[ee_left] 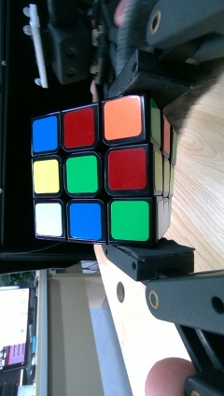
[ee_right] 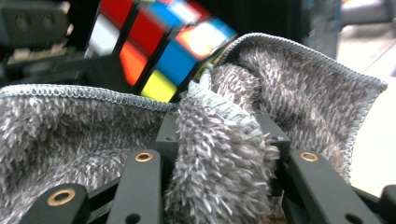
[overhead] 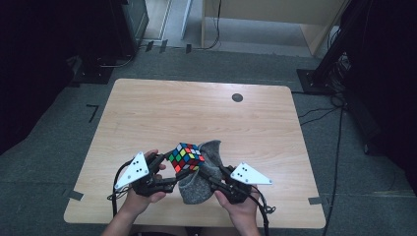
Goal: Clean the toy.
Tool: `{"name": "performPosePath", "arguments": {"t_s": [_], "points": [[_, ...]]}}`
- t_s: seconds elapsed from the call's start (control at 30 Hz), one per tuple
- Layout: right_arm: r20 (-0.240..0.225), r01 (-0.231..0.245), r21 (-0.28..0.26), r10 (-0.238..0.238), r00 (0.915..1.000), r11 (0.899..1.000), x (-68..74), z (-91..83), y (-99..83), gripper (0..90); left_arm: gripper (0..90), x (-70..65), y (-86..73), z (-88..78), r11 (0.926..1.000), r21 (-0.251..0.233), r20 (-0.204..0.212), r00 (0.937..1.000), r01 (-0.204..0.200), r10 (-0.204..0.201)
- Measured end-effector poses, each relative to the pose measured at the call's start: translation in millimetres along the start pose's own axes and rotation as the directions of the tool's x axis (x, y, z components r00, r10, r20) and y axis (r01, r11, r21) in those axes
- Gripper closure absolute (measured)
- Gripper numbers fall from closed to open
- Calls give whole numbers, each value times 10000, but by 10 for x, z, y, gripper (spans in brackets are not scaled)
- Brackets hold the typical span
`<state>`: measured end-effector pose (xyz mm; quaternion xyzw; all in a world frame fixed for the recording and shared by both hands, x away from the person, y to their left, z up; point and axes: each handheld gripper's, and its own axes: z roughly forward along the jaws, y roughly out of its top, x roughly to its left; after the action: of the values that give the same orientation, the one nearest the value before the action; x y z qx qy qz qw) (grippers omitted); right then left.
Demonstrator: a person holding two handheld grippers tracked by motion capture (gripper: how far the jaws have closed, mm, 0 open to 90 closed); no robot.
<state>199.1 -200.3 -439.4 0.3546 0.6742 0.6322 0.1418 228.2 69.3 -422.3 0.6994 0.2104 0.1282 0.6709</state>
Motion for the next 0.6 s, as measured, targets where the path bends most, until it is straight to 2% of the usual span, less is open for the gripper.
{"name": "performPosePath", "arguments": {"t_s": [0.1, 0.17, 0.23, 0.3, 0.37, 0.43, 0.47, 0.53, 0.6], "points": [[-529, 282, 692, -245, 9983, 9972, 37, 96, -72, 620, 342, 21, 3, -4, 9999, -46, -30, 9999, 131, -131], [-607, 726, 891, -673, 9959, 9934, 72, 127, -95, 619, 342, 37, 9, -21, 9998, -82, -71, 9998, 189, -189], [-582, 1014, 777, -970, 9936, 9918, 77, 114, -74, 620, 342, 59, 20, -43, 9993, -173, -75, 9995, 316, -318], [-529, 1075, 471, -1050, 9931, 9931, 46, 76, -42, 621, 342, 84, 32, -65, 9985, -265, -89, 9987, 489, -492], [-492, 1407, 285, -1392, 9890, 9896, 23, 50, -25, 622, 342, 109, 41, -85, 9978, -330, -110, 9982, 582, -586], [-583, 2007, 242, -1990, 9783, 9794, 29, 54, -24, 622, 341, 139, 51, -104, 9956, -418, 13, 9965, 841, -841], [-695, 2493, 221, -2472, 9665, 9682, 52, 71, -30, 622, 341, 147, 54, -108, 9951, -442, 52, 9960, 888, -887], [-799, 2913, 190, -2890, 9540, 9564, 88, 95, -46, 622, 342, 155, 57, -109, 9936, -481, 181, 9947, 1021, -1013], [-923, 3452, 238, -3418, 9352, 9382, 140, 131, -77, 621, 342, 152, 53, -99, 9937, -394, 331, 9941, 1049, -1036]]}}
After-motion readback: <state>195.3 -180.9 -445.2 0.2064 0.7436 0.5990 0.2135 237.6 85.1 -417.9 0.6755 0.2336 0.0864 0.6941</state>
